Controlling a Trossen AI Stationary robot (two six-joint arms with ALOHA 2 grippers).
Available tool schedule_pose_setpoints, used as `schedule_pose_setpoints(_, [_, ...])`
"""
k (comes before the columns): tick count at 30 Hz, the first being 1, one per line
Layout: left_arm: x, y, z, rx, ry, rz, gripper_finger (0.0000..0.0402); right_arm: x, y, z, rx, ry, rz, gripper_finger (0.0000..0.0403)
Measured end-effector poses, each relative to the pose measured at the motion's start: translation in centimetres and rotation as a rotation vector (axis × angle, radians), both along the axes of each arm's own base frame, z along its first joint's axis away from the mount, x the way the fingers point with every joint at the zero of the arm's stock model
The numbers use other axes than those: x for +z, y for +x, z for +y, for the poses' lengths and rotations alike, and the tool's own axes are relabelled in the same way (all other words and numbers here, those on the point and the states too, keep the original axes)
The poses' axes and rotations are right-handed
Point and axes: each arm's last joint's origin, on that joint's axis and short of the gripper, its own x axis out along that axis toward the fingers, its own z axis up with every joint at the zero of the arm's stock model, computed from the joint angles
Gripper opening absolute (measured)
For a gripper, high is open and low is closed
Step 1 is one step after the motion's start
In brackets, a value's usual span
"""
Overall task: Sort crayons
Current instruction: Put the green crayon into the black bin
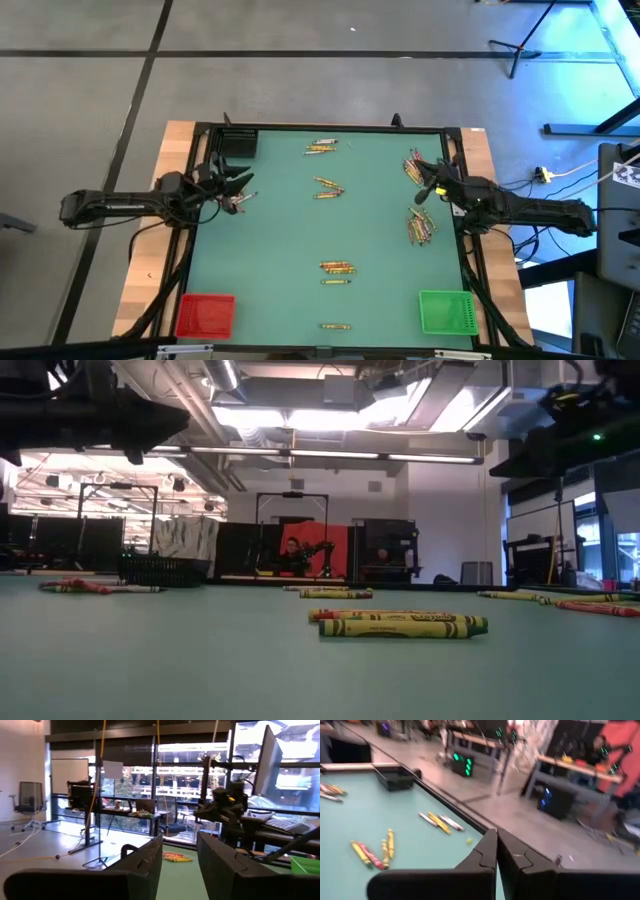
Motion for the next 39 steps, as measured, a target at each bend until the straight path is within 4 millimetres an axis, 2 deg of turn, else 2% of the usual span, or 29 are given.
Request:
schedule_pose_setpoints(11, [-0.5, 1.6, 0.2, -0.027, 0.002, 0.024, 0.0108, 0.0, 4.2, -4.4, -0.105, 0.170, 0.310, 0.0007])
schedule_pose_setpoints(15, [0.0, 1.8, 0.2, 0.003, 0.083, 0.034, 0.0108, 0.2, 5.3, -5.9, -0.169, 0.236, 0.388, 0.0011])
schedule_pose_setpoints(19, [1.5, 2.0, 0.4, 0.034, 0.094, -0.021, 0.0108, 1.1, 5.8, -6.8, -0.208, 0.331, 0.515, 0.0047])
schedule_pose_setpoints(25, [1.8, 2.4, 0.3, -0.022, 0.094, -0.018, 0.0108, 1.6, 6.1, -7.8, -0.170, 0.543, 0.661, 0.0107])
schedule_pose_setpoints(32, [2.2, 2.2, 0.3, 0.016, 0.151, -0.035, 0.0108, -1.4, 6.3, -9.9, -0.146, 0.808, 0.732, 0.0116])
schedule_pose_setpoints(39, [2.5, 2.1, 0.2, 0.027, 0.196, -0.063, 0.0108, -4.0, 6.6, -11.0, -0.190, 0.909, 0.808, 0.0117])
